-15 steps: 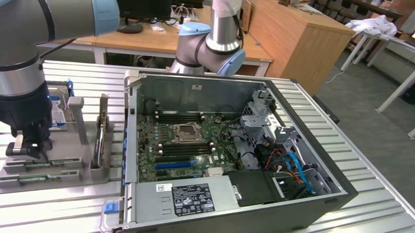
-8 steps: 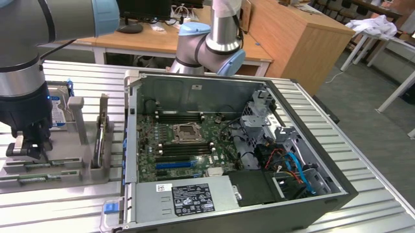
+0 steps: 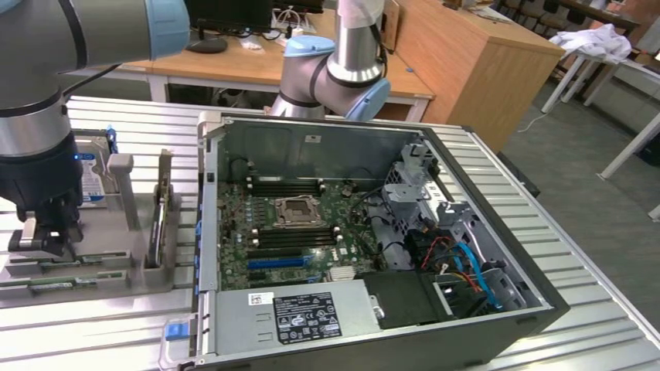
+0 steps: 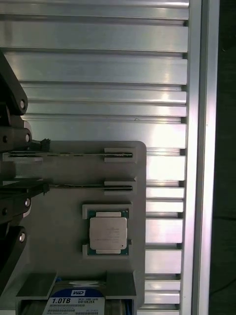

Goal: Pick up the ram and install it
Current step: 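Pick up the ram and move it above insertion slot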

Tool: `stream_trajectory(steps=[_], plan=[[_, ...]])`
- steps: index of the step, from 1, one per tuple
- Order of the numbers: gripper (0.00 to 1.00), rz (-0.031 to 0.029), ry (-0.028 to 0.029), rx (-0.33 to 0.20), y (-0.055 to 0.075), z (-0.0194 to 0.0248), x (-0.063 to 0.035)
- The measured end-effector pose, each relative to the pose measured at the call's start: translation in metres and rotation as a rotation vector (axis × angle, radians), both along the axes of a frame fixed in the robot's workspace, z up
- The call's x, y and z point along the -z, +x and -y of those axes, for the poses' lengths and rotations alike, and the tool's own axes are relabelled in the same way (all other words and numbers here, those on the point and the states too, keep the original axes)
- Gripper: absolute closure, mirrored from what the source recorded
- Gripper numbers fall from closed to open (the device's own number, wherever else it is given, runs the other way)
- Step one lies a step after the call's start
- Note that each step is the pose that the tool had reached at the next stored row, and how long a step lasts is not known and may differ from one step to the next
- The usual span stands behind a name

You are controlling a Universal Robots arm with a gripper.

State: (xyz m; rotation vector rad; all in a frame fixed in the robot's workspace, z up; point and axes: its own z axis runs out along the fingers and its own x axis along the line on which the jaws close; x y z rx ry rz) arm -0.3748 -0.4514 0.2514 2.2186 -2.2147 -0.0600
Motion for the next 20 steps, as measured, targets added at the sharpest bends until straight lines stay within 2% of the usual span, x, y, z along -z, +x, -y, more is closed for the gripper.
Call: stream_trajectory(steps=[7, 20], plan=[[0.63, 0.0000, 0.0001, 0.000, 0.000, 0.0002, 0.0004], [0.63, -0.0001, 0.0000, 0.000, 0.000, 0.0002, 0.0108]])
